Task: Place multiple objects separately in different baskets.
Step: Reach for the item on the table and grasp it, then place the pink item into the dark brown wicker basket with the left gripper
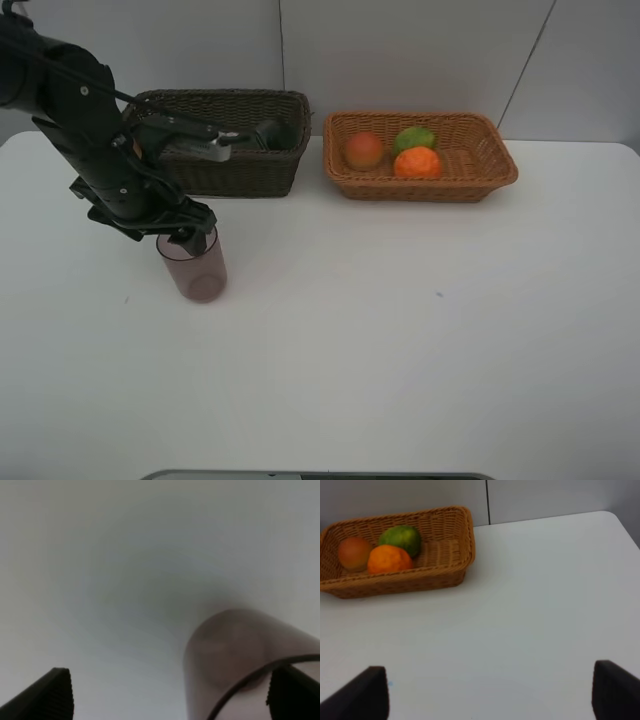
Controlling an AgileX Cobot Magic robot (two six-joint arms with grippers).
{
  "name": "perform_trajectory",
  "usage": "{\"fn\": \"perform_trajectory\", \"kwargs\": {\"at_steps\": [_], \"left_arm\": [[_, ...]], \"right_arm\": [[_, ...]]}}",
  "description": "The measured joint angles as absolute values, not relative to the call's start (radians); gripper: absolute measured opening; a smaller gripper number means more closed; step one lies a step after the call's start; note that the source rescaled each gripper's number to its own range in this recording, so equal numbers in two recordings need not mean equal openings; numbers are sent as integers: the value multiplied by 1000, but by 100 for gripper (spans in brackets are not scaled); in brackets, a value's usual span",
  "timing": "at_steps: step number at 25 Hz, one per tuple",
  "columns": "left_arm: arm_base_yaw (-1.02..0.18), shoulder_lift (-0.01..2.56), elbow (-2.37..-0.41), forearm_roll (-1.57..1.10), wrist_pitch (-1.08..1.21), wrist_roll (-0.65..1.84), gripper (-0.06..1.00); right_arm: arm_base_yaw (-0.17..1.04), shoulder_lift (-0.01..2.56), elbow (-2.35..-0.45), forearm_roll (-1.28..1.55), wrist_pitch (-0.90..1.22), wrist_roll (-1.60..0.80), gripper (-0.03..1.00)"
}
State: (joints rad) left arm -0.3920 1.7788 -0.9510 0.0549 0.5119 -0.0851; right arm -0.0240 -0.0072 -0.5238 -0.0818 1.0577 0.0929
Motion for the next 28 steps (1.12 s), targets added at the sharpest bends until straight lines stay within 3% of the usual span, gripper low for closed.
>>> {"fn": "perform_trajectory", "kwargs": {"at_steps": [8,11,13,15,18,20,21,28], "left_arm": [[-362,1779,-905,55,423,-85,100],[-362,1779,-904,55,412,-85,95],[-362,1779,-904,55,409,-85,84],[-362,1779,-904,55,409,-85,65],[-362,1779,-904,41,407,-85,23],[-362,1779,-904,33,402,-85,4],[-362,1779,-904,29,396,-86,0],[-362,1779,-904,28,394,-86,0]], "right_arm": [[-24,-7,-524,-82,1058,93,83],[-24,-7,-524,-82,1058,93,83],[-24,-7,-524,-82,1058,93,83],[-24,-7,-524,-82,1058,93,83],[-24,-7,-524,-82,1058,93,83],[-24,-7,-524,-82,1058,93,83],[-24,-7,-524,-82,1058,93,83],[-24,-7,-524,-82,1058,93,83]]}}
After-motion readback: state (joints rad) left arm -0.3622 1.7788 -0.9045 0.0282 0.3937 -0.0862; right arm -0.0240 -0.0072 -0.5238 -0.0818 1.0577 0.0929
